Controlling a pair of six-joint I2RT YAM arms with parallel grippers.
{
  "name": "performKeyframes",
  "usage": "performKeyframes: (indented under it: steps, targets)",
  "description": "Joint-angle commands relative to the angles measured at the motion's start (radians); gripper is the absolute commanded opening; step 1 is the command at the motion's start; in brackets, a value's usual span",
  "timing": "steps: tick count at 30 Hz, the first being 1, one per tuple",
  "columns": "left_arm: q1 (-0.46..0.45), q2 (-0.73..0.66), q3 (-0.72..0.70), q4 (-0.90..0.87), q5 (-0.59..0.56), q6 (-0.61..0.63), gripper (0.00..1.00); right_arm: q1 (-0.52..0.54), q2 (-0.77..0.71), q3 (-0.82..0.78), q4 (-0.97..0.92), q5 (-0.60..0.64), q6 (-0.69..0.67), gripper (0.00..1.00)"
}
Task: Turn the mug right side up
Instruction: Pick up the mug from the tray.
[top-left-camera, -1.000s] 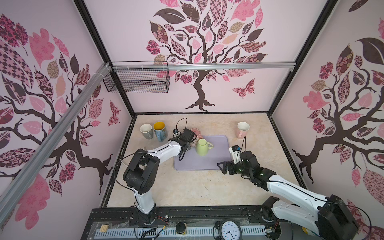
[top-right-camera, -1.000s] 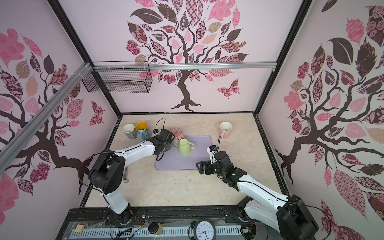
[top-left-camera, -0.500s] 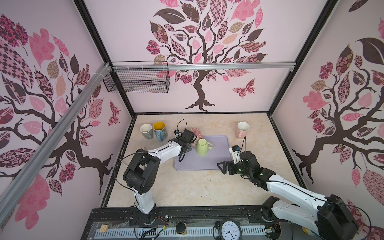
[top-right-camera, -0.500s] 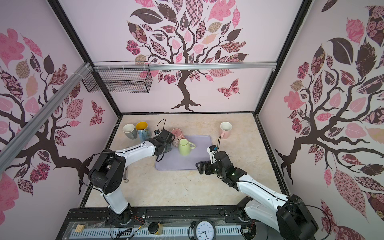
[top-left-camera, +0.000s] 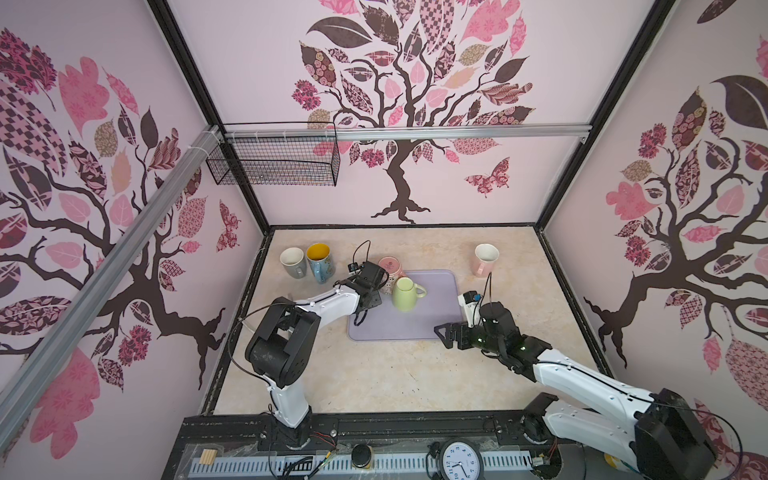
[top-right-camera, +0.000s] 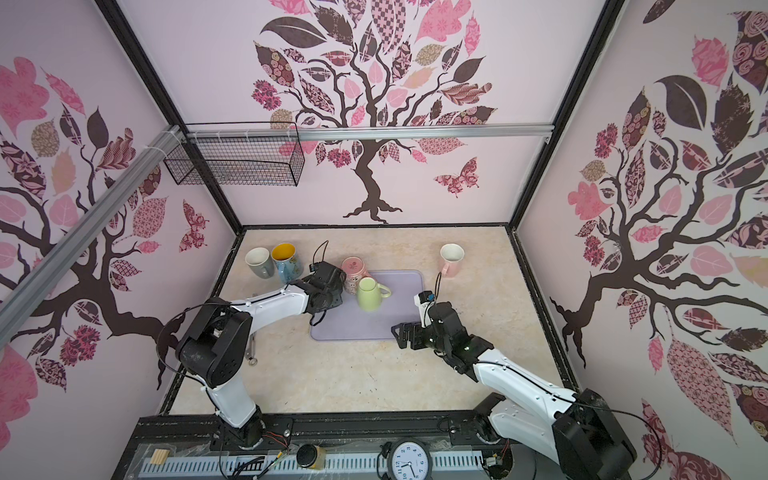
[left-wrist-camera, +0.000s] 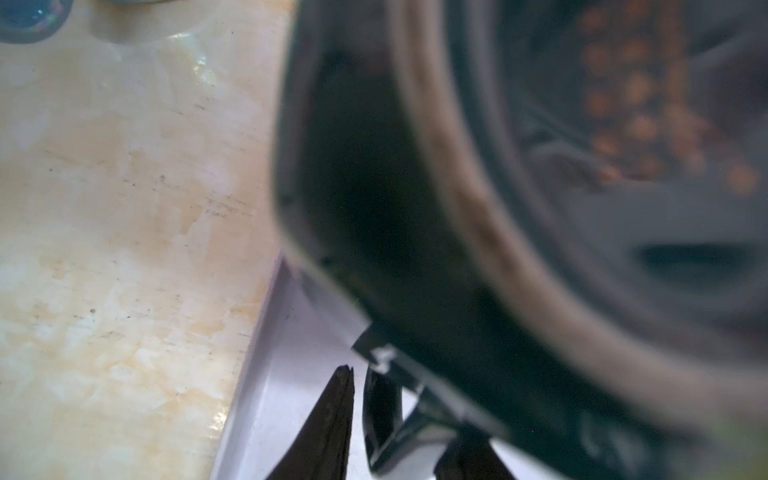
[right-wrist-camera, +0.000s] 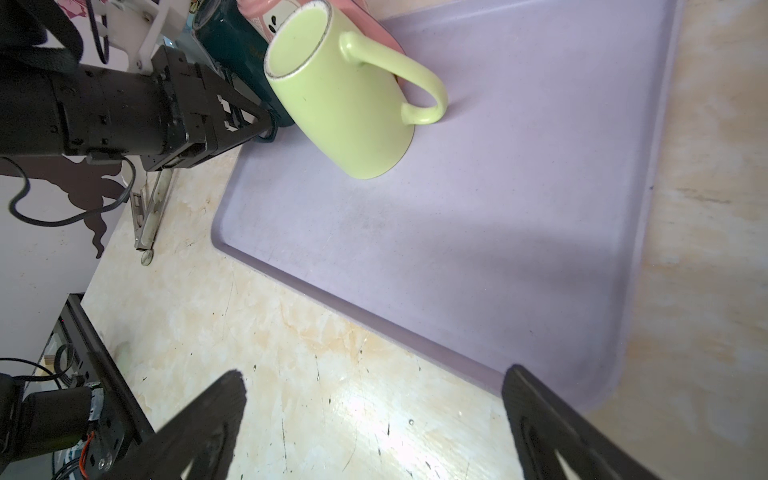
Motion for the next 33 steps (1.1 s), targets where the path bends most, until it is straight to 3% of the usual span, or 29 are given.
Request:
performKeyframes:
  steps: [1,10,14,29,33]
  targets:
    - [0.005,-0.04,-0.023,0.019,0.003,0.047,0.35,0.003,0.009,0.026,-0.007,0.005,0.009,1.0]
    - [0.008,-0.06,-0.011,-0.008,-0.034,0.116,0.32,0.002,0.02,0.026,0.0,0.001,0.016,1.0]
    - [0.008,-0.037,0.018,-0.036,-0.037,0.13,0.25,0.002,0.021,0.026,0.0,0.001,0.017,1.0]
    - [0.011,0.028,0.093,-0.084,-0.053,0.143,0.14,0.002,0.018,0.029,-0.006,0.007,0.015,1.0]
    - [0.012,0.028,0.093,-0.084,-0.048,0.15,0.06,0.004,0.019,0.03,-0.004,0.005,0.015,1.0]
